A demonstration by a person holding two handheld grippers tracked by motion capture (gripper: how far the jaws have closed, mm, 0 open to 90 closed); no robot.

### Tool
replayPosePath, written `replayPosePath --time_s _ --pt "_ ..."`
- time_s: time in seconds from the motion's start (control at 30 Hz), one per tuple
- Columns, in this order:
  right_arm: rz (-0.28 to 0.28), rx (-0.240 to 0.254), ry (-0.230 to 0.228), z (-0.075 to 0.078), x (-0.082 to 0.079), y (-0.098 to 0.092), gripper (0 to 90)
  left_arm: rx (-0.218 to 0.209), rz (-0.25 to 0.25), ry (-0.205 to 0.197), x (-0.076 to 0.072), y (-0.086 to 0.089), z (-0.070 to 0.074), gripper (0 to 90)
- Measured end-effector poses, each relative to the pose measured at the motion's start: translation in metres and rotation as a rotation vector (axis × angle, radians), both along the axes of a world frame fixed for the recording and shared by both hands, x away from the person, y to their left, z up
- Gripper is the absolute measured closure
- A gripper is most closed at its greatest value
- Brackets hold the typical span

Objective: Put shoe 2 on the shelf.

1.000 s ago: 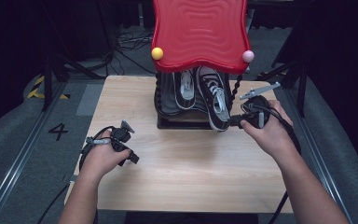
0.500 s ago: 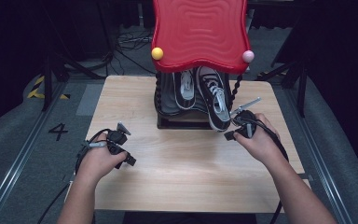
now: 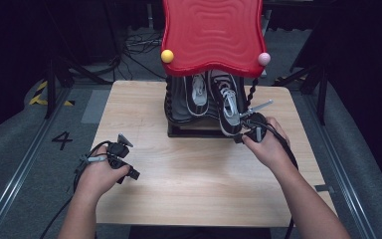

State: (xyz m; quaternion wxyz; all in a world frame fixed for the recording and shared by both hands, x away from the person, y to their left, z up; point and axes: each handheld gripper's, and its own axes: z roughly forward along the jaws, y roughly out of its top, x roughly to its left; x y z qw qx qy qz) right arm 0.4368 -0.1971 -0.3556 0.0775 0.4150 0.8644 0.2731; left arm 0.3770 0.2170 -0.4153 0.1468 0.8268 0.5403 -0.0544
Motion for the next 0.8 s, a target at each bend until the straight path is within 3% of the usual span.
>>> replayPosePath --time_s 0.13,0.33,0.4,0.47,0.8 --pt "-0.005 -0.028 -0.032 0.001 -0.002 0.004 90.0 0.005 -0.004 0.009 0.002 -0.002 -0.004 45.2" --pt "-0.011 0.013 -0.047 -0.002 -0.002 0.01 90.0 0.007 -0.018 0.006 0.005 -0.007 -0.003 45.2" --pt "-0.014 0.004 -0.079 -0.003 -0.001 0.016 90.0 0.005 -0.019 0.005 0.006 -0.008 -0.003 45.2" --pt "-0.02 0.019 -0.07 -0.003 0.002 0.019 90.0 0.006 -0.025 0.006 0.006 -0.009 -0.003 45.2" --pt "-0.046 0.012 -0.11 -0.003 0.009 0.034 90.0 -0.001 -0.026 -0.001 0.006 -0.007 0.0 45.3"
